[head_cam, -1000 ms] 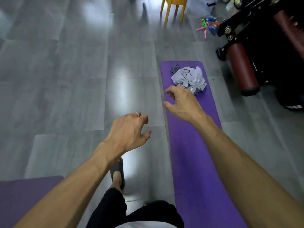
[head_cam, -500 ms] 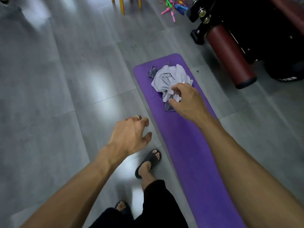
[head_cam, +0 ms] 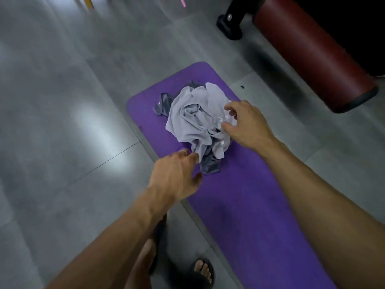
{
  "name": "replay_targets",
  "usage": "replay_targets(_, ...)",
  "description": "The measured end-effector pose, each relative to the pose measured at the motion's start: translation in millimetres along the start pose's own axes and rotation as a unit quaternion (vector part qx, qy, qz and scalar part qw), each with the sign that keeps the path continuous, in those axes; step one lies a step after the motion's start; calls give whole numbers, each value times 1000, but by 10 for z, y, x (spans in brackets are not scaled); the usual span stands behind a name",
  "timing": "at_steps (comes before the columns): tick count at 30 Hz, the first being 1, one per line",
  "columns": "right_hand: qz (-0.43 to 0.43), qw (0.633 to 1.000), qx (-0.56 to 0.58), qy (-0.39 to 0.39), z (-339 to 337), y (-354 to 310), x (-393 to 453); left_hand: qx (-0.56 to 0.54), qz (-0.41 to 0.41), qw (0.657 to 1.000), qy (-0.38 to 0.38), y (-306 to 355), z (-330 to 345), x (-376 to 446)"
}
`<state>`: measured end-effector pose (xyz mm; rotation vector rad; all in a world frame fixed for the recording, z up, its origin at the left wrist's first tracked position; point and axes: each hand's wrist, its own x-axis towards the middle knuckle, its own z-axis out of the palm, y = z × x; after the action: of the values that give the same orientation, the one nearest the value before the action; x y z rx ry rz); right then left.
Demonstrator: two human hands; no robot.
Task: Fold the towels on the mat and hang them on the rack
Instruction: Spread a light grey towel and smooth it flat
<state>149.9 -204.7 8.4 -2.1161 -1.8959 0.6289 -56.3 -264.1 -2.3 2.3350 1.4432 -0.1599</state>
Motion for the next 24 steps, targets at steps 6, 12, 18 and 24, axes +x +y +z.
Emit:
replay_targets(6,27,999,-6,43,1068,853,801,73,118,990,11,-578,1129,1328)
replay_targets(12,-38,987,-132,-78,1794,1371,1108,52,200,971,118,-940,1781,2346)
replay_targets(18,31,995,15,90,1685,1498,1120,64,237,965,87,-1094,1633,2708)
replay_targets(24,6,955,206,212,876,952,1107,-55,188,964,178,-762,1128,2765)
